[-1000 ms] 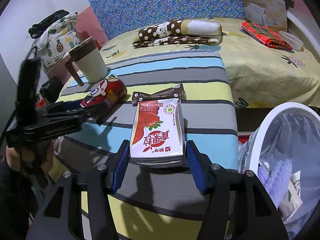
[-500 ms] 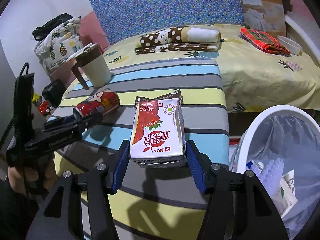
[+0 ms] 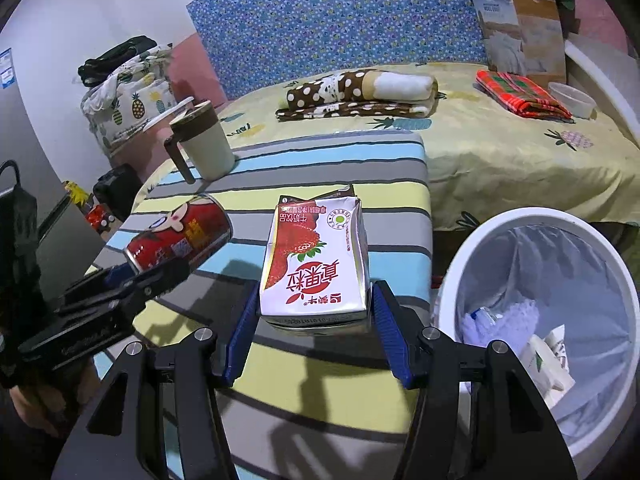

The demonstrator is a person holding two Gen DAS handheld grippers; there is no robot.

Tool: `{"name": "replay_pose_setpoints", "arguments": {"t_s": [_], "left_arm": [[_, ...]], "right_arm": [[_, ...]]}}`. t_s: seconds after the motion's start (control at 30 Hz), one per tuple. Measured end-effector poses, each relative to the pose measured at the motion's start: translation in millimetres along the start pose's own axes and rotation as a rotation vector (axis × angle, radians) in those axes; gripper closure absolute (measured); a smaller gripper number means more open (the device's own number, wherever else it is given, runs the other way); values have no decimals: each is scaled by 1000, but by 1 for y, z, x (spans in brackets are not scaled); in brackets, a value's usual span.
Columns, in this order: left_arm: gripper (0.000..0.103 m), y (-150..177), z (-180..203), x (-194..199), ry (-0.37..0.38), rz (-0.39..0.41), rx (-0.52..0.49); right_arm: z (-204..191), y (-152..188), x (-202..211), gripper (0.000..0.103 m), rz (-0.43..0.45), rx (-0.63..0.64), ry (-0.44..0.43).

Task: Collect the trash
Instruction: 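Lift the can and carton and carry them toward the bin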

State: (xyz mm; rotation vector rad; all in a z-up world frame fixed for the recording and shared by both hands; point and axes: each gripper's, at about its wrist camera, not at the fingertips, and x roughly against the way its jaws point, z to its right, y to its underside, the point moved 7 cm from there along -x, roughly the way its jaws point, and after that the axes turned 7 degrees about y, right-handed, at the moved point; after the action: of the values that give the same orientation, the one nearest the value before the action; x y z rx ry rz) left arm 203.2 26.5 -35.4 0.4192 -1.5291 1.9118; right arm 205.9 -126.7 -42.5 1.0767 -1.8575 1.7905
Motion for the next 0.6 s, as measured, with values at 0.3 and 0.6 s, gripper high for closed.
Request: {"name": "replay_pose_setpoints", "arguments": {"t_s": [0.3, 0.6], "left_arm": [[49, 4, 30, 15, 36, 21, -23], [49, 5, 61, 12, 86, 14, -54]], "right_arm": [[6, 1, 18, 45, 36, -7, 8], [29, 1, 32, 45, 70, -45, 58]]}}
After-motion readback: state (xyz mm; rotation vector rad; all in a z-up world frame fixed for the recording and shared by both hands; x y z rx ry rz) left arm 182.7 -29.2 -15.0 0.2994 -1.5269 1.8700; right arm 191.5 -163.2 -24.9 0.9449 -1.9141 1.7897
